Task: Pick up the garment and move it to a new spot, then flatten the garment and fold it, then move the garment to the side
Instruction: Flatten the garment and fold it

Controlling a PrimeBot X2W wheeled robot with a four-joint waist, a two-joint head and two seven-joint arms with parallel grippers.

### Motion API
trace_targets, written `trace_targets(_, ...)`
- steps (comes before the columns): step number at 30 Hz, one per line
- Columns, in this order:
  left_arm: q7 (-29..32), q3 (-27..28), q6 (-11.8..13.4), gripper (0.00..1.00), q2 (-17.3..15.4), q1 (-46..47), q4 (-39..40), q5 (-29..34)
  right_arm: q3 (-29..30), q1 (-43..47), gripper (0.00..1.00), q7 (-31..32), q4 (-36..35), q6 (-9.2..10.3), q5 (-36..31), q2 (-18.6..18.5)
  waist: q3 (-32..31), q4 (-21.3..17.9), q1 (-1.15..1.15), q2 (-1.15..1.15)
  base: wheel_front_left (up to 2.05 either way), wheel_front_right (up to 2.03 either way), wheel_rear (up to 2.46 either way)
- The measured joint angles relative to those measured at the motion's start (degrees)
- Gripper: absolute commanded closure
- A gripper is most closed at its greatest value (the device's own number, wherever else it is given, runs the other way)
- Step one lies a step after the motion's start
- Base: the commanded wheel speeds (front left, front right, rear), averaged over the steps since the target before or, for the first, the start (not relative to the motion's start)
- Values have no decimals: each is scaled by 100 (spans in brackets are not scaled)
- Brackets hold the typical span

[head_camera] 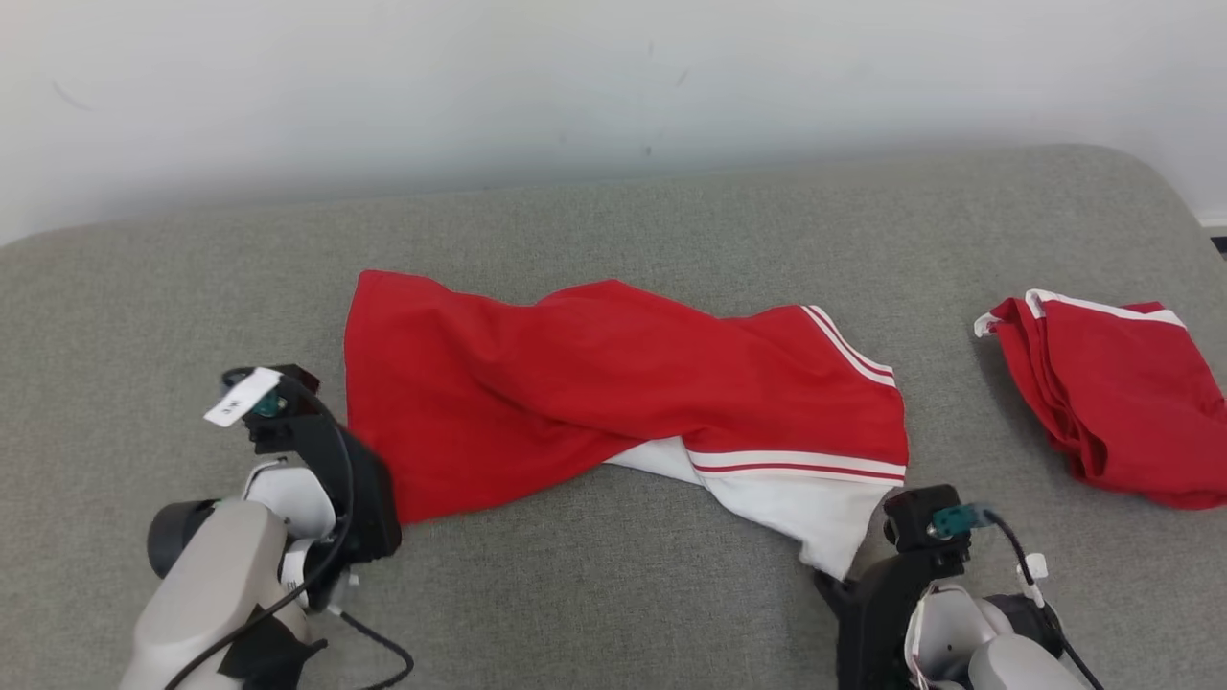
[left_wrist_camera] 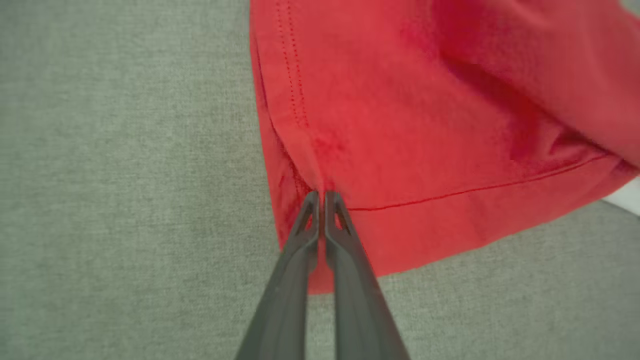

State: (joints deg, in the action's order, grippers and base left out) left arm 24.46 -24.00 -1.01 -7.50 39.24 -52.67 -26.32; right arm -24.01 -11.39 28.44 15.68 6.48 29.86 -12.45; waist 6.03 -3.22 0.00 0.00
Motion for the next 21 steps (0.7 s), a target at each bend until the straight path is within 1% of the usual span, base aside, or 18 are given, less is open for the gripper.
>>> trace_targets(3, -327, 205, 102, 100, 0, 21, 138, -78, 301, 59, 100, -151, -285, -101, 526, 219, -77, 2, 0, 0, 0, 0, 0)
trace_targets(4, -426, 257, 100, 100, -1, 53, 187, -94, 394, 56, 100, -200, -413, -141, 656, 285, -110, 4, 0, 0, 0, 0, 0)
trace_targets(8, -871, 444, 201, 100, -19, 198, 424, -111, 712, 52, 100, -341, -794, -257, 971, 297, -263, 19, 0, 0, 0, 0, 0)
trace_targets(12, -1372, 613, 258, 100, -52, 208, 814, -234, 1103, 54, 100, -494, -1407, -457, 1540, 359, -454, 37, 0, 1, 0, 0, 0)
trace_targets(16, -1863, 794, 298, 100, -90, 191, 1463, -301, 1536, 58, 100, -623, -2243, -636, 2068, 376, -660, 51, 0, 0, 0, 0, 0)
trace_targets(18, -2103, 915, 291, 100, -58, 119, 1939, -411, 1801, 59, 100, -678, -2716, -680, 2325, 356, -767, 57, 0, 0, 0, 0, 0)
trace_targets(21, -2375, 1098, 211, 100, 36, -124, 2769, -644, 2212, 49, 100, -734, -3356, -699, 2652, 334, -928, 63, -1, 0, 0, 0, 0)
